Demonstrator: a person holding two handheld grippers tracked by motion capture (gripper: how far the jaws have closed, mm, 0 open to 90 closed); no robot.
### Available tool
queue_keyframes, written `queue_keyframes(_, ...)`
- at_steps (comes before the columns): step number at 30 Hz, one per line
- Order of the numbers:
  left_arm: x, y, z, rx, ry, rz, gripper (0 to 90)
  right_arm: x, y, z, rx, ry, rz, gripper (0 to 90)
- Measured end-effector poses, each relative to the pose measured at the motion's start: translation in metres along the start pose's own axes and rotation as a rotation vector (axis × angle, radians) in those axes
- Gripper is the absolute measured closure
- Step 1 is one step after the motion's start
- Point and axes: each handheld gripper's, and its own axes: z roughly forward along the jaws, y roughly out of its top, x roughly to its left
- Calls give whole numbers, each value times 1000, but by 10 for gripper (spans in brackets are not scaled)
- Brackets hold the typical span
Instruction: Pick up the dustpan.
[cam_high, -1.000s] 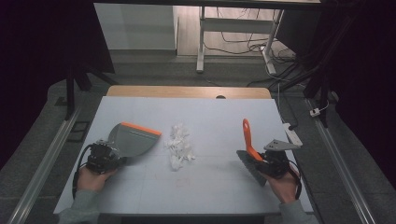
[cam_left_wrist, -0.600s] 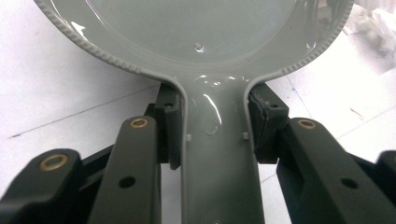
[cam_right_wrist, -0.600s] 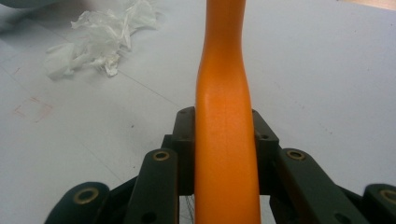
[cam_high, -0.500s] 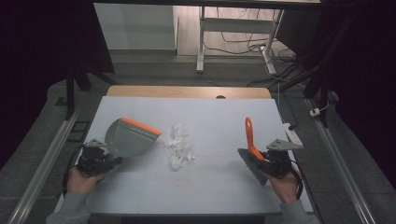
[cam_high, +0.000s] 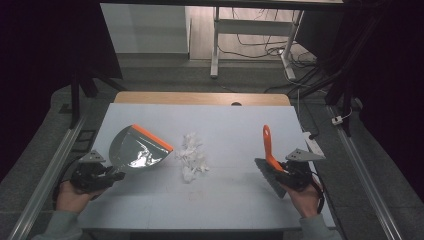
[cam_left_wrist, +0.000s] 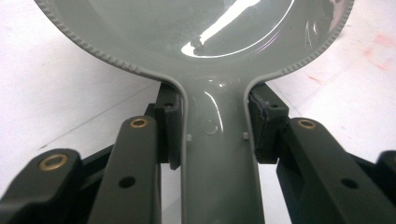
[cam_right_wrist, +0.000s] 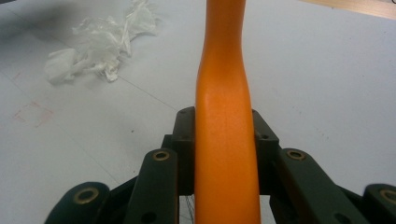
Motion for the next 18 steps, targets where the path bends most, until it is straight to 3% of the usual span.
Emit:
queue_keyframes(3,-4,-6,-5,15,9,29,618,0,0,0,-5,-1,3,700)
queue_keyframes(11,-10,-20,-9,55,-19,82,618,0,1,-2,-19,-4,6,699)
queue_keyframes(18,-10,-26,-9,68,-41,94,618,1,1,-1,-20,-1,3,700)
